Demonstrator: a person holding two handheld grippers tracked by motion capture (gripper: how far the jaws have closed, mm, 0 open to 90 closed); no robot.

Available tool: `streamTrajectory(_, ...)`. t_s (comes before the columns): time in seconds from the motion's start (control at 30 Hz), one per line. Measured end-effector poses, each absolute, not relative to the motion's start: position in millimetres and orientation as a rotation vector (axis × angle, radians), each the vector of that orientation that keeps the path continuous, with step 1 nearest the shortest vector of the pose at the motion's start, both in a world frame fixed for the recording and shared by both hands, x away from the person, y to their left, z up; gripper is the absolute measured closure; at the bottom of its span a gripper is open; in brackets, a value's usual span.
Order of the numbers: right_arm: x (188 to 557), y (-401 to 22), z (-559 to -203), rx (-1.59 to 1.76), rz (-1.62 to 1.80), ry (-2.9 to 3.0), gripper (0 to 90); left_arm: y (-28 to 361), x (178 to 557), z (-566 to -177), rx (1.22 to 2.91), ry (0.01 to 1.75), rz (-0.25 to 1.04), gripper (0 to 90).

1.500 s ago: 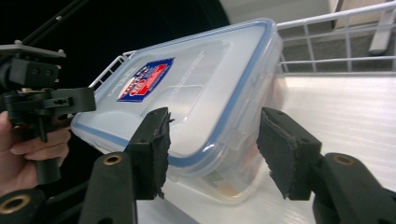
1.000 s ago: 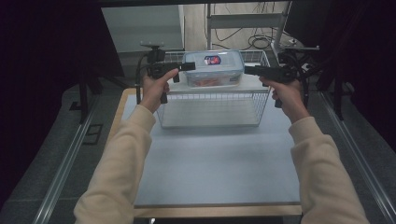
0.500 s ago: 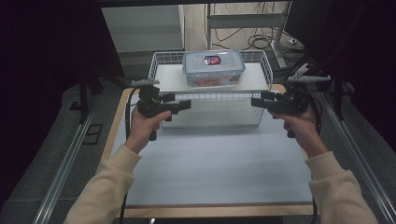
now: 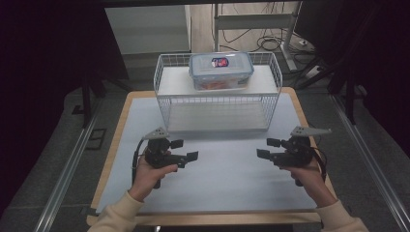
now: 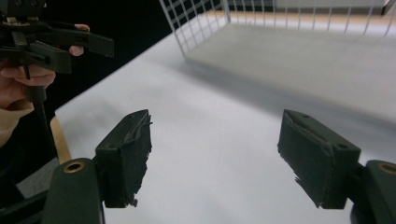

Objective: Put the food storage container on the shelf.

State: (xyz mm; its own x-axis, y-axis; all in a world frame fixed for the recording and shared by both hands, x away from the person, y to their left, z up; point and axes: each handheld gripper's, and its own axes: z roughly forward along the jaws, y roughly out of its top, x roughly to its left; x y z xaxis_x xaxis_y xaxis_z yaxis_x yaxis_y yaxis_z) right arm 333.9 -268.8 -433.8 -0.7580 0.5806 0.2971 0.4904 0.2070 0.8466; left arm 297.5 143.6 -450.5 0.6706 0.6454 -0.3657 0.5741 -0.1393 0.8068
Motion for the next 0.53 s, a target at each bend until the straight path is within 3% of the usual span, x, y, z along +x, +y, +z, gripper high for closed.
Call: streamTrajectory(0.53,323.5,-268.4,-462.4,1.038,1.502,2.360,20.3,144.1,293.5,-476.6,1.813,1.015,0.064,15.8)
